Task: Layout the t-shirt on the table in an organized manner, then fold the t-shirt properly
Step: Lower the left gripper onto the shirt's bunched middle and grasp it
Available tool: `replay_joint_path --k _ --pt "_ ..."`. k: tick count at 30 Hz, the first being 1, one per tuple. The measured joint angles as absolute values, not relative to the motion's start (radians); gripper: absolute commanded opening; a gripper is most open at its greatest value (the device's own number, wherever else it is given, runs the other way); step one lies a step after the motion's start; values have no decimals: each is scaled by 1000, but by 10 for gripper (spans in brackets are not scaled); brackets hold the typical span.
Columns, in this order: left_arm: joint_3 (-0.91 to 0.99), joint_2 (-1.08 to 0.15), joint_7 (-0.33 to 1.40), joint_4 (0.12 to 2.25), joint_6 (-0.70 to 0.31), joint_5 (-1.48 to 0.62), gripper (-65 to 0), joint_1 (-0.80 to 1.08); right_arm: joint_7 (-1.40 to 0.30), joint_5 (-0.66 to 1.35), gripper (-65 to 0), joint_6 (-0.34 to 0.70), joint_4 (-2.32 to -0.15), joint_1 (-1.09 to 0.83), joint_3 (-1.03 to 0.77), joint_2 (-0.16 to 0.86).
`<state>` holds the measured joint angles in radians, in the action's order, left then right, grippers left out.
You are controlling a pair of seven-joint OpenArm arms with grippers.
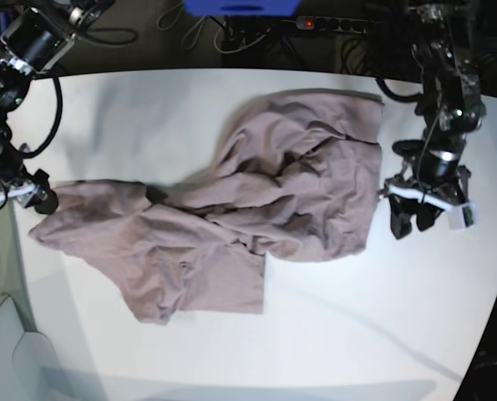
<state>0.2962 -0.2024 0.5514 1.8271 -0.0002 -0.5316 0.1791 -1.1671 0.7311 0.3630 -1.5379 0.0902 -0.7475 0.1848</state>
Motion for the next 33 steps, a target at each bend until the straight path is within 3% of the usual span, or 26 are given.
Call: replay_joint_path --k 7,16,24,33 --pt "326 -194 574 1518 1 -529 -363 -55 -1156 737 -320 363 -1543 38 -707 193" --pt "316 -172 564 1230 0 -529 -361 -220 -1161 738 -321 363 -1543 26 -708 207" --pt "150 -160 512 1187 -55 -534 -363 -235 -1159 738 -321 363 -1543 19 -707 202" --pt "146 -166 477 1100 -53 -529 -363 -234 -1159 738 -321 363 -1543 19 -707 202"
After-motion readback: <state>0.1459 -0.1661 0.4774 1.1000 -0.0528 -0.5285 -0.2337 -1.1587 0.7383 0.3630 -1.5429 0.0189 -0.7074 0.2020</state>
